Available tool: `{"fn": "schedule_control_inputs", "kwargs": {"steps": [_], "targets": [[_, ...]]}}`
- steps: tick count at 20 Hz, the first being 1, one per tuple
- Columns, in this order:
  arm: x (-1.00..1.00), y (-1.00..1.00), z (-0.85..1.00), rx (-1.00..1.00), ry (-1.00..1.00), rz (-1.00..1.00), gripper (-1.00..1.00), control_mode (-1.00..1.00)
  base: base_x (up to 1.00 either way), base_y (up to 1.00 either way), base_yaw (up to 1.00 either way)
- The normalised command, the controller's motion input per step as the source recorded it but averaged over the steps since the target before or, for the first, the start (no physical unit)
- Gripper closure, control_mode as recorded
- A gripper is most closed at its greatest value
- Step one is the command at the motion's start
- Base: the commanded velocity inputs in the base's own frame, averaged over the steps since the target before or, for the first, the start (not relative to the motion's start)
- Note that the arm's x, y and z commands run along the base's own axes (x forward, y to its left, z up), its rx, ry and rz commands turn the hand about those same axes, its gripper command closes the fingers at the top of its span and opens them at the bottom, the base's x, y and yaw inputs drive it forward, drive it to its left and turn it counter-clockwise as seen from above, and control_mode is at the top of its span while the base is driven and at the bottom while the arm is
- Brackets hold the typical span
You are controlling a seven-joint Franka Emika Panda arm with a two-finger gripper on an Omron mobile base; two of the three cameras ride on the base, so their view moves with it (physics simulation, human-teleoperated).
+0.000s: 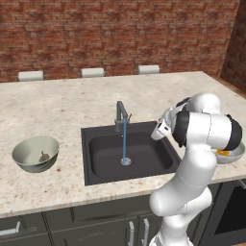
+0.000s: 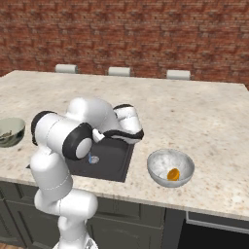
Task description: Pick the garlics from the sink and place them in one bowl. Place the orange in the other bowl. Then turn off the sink faucet.
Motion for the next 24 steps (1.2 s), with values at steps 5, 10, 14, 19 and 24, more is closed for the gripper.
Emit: {"fn": "schedule_control_inputs", "kwargs": {"steps": [5, 10, 14, 19, 24], "targets": [[0.41, -0.25, 0.38, 0.01, -0.01, 0.27, -1.00, -1.00, 0.00, 0.00, 0.00], [0.31, -0.04, -0.02, 0.00, 0.03, 0.46, -1.00, -1.00, 0.00, 0.00, 0.00], [0.27, -0.33, 0.00, 0.00, 0.05, 0.55, -1.00, -1.00, 0.00, 0.00, 0.00], [0.13, -0.78, 0.01, 0.00, 0.07, 0.42, -1.00, -1.00, 0.00, 0.00, 0.00], [0.15, -0.95, 0.16, 0.04, 0.08, 0.29, -1.00, -1.00, 0.00, 0.00, 0.00]]}}
